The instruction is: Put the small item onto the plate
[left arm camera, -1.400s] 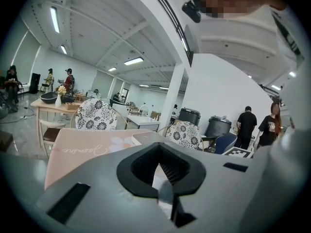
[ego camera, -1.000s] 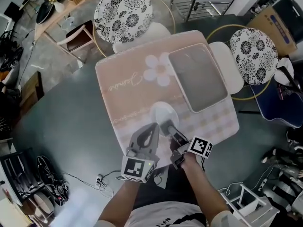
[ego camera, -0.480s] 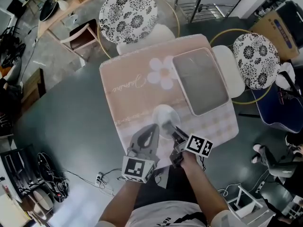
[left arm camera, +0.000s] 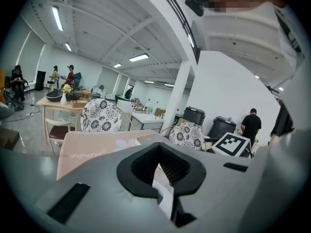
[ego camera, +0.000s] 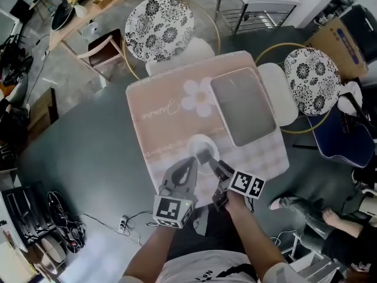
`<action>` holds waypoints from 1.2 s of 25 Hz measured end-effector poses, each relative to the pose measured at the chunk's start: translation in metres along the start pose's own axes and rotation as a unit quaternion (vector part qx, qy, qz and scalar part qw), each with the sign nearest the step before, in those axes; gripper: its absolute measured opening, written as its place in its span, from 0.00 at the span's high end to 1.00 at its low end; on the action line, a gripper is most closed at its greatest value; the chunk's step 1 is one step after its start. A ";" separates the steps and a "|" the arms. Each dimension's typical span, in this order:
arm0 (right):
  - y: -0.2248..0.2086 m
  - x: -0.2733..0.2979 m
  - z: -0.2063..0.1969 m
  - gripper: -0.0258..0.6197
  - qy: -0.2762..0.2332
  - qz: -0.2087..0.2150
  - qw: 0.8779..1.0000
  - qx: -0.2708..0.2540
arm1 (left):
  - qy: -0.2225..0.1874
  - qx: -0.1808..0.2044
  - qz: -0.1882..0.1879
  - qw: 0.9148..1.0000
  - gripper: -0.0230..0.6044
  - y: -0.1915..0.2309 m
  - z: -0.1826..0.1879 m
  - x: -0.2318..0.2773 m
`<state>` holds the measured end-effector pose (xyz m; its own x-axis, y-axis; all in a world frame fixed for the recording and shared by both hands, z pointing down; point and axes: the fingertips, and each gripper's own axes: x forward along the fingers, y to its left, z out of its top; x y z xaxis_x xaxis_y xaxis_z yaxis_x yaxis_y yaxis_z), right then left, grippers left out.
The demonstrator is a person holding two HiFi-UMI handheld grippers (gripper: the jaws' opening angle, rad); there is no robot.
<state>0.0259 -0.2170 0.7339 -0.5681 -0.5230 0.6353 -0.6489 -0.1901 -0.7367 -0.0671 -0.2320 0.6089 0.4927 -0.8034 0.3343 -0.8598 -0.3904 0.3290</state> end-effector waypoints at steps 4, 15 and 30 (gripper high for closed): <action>0.039 -0.016 0.013 0.63 -0.008 0.049 0.998 -0.031 | 0.008 0.005 -0.006 1.000 0.95 -0.011 0.012 -0.006; 0.165 -0.091 0.032 0.85 -0.043 0.161 0.973 -0.162 | 0.009 0.013 -0.044 0.999 0.95 -0.062 0.078 -0.043; 0.276 -0.199 0.037 0.94 -0.139 0.208 0.923 -0.292 | -0.051 0.036 -0.078 0.995 0.95 -0.112 0.164 -0.115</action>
<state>-0.0212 -0.1958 0.3956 -0.7312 -0.6574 0.1819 -0.6117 0.5140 -0.6014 -0.0497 -0.1700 0.3888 0.6083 -0.7702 0.1918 -0.7829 -0.5427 0.3042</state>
